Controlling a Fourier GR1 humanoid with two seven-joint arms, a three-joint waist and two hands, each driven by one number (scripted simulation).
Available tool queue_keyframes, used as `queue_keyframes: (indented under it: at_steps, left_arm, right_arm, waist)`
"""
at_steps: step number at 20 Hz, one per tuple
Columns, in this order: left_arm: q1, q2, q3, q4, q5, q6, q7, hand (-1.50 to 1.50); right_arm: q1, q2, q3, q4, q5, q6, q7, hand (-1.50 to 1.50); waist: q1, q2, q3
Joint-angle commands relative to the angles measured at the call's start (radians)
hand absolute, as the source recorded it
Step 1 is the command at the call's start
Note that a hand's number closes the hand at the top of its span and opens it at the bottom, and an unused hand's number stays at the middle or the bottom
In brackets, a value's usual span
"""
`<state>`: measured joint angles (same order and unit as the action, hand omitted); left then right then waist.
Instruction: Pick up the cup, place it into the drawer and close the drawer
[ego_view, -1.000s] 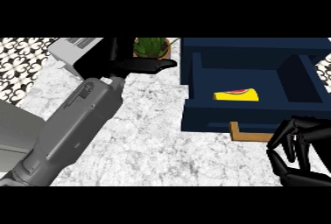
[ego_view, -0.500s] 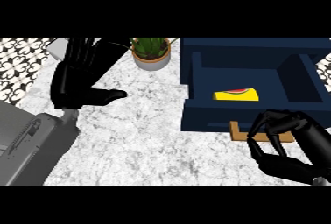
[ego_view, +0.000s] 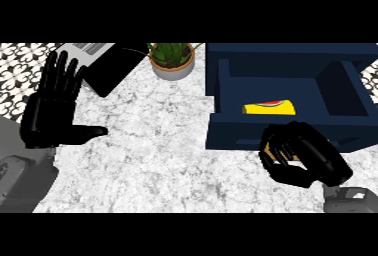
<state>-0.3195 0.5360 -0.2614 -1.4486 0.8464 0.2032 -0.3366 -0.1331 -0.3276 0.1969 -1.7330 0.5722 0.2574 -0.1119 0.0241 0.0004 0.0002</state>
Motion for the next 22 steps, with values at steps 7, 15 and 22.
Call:
queue_keyframes:
  at_steps: [7,15,22]
  left_arm:
    - [0.182,0.040,0.123,-0.065,0.003,-0.137,-0.013,-1.50]
    - [0.187,0.018,0.193,0.059,-0.023,-0.288,-0.067,-1.50]
    - [0.253,0.024,0.235,-0.018,-0.029,-0.319,-0.020,-1.50]
  right_arm:
    - [-0.155,0.097,0.067,0.423,0.232,-0.153,-0.079,-1.50]
    - [-0.389,0.150,-0.040,0.904,0.259,-0.268,-0.229,-1.50]
    - [-0.596,0.132,-0.153,1.218,0.219,-0.261,-0.368,-1.50]
  waist:
    - [-0.009,0.001,0.000]
    - [-0.002,0.007,0.000]
    - [0.008,0.008,0.001]
